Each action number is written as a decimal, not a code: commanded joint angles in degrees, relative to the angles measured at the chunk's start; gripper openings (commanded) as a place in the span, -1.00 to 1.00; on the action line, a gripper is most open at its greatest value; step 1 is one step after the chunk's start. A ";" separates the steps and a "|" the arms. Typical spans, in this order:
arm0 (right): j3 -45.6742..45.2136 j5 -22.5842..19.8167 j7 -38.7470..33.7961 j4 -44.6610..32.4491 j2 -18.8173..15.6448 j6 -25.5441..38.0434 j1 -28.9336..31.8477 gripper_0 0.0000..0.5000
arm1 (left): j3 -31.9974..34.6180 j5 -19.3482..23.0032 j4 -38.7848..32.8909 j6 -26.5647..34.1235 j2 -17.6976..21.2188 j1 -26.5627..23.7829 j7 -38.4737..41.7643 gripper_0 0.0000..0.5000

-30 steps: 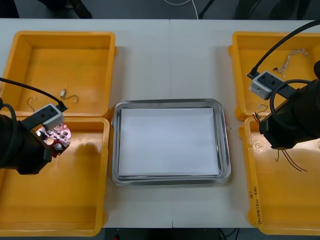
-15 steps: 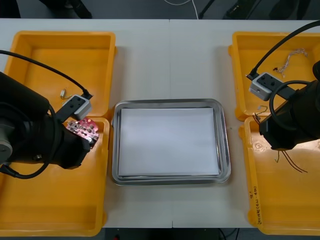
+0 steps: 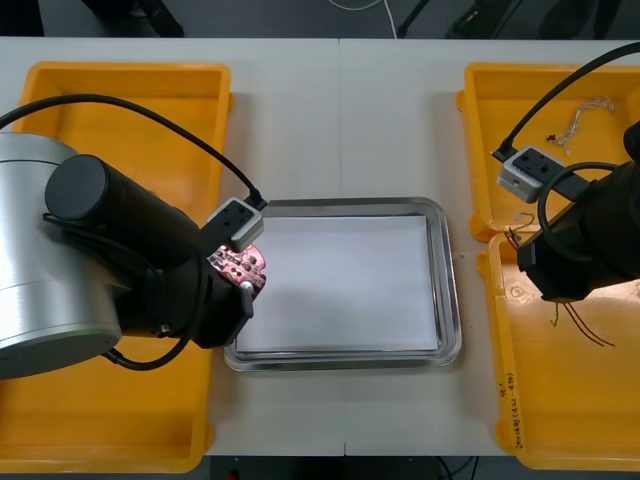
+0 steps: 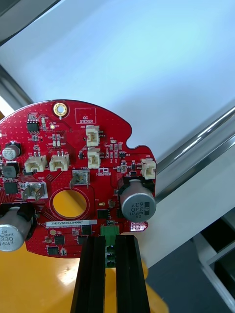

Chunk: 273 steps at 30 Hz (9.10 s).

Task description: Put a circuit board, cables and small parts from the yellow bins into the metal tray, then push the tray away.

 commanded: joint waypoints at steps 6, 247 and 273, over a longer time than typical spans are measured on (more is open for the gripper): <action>0.42 0.58 -1.48 -0.27 1.58 0.69 -1.30 -1.00 | -8.80 -4.86 4.39 -5.21 -4.42 -6.47 6.74 -1.00; -5.64 17.89 2.91 35.42 12.57 3.38 -21.60 1.00 | 25.48 -1.08 75.05 -33.86 4.55 -6.04 -54.70 1.00; -17.33 30.02 2.56 68.81 12.75 -7.74 -30.66 1.00 | 25.48 3.23 76.28 -34.21 4.19 -5.42 -56.98 -1.00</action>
